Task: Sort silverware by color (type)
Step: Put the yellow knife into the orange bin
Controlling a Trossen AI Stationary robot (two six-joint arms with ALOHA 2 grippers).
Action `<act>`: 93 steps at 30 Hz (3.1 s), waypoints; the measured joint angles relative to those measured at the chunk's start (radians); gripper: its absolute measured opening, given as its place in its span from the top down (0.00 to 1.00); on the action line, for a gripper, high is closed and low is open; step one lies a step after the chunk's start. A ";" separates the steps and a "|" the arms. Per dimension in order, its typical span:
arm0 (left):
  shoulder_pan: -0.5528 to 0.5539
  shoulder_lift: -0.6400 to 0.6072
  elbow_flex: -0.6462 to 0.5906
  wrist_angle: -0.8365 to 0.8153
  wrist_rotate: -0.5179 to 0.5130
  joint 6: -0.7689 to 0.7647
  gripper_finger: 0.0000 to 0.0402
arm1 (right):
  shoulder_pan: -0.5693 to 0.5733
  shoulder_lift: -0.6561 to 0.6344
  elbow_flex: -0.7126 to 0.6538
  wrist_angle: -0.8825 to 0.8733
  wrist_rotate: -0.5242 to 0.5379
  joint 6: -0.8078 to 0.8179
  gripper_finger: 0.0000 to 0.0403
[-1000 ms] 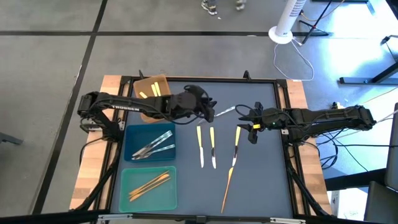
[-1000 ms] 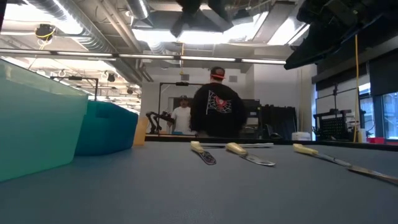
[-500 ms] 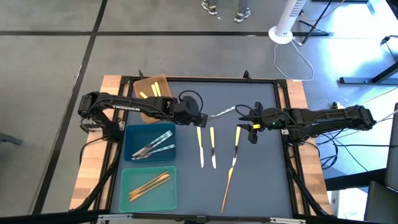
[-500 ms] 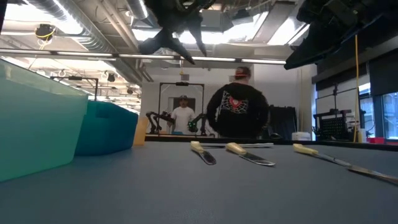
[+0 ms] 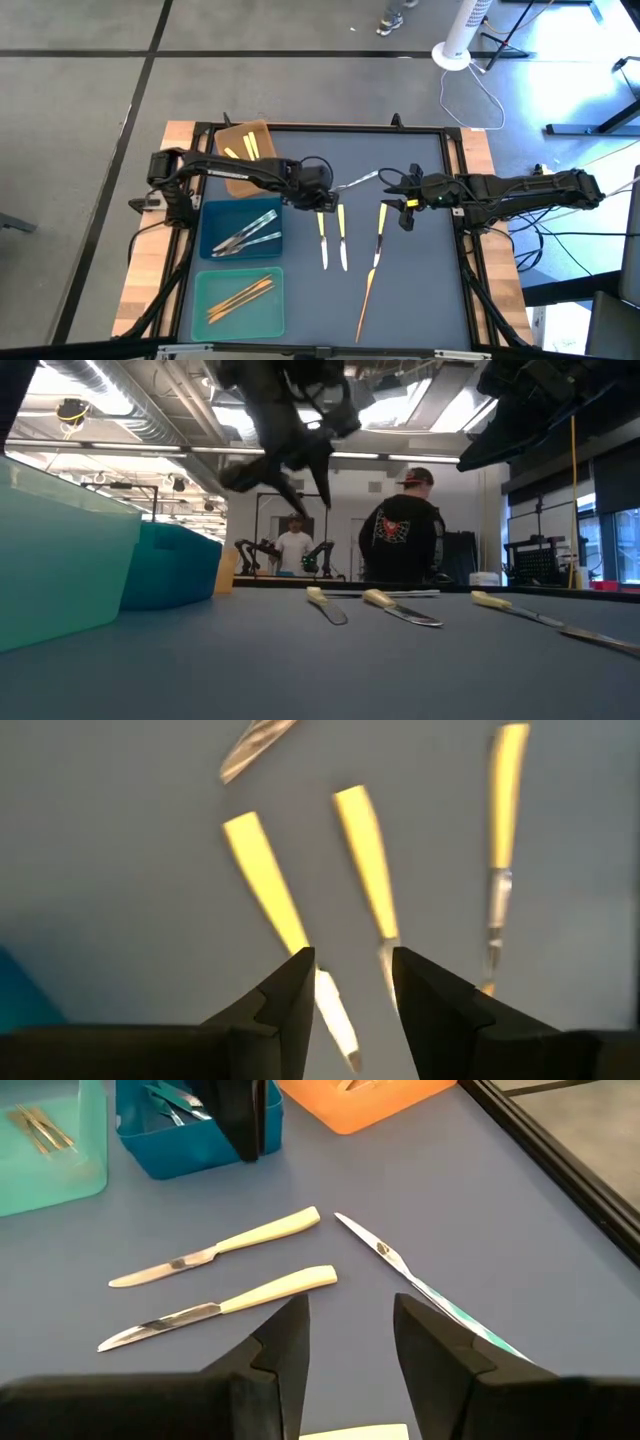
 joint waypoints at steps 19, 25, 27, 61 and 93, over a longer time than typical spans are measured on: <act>0.016 0.173 0.000 0.037 -0.011 0.028 0.68 | 0.000 0.000 0.000 -0.001 0.000 -0.001 0.67; 0.016 0.176 0.000 0.045 -0.075 0.028 0.68 | 0.000 0.000 0.000 -0.003 0.000 -0.001 0.67; 0.016 0.176 0.000 0.045 -0.094 0.028 0.68 | 0.000 0.000 0.000 -0.003 0.000 -0.001 0.67; -0.033 0.224 0.000 0.065 -0.170 -0.109 0.68 | 0.000 0.000 0.000 -0.010 0.000 -0.001 0.67; -0.045 0.224 0.000 0.068 -0.203 -0.180 0.68 | 0.000 0.000 0.000 -0.011 0.000 -0.001 0.67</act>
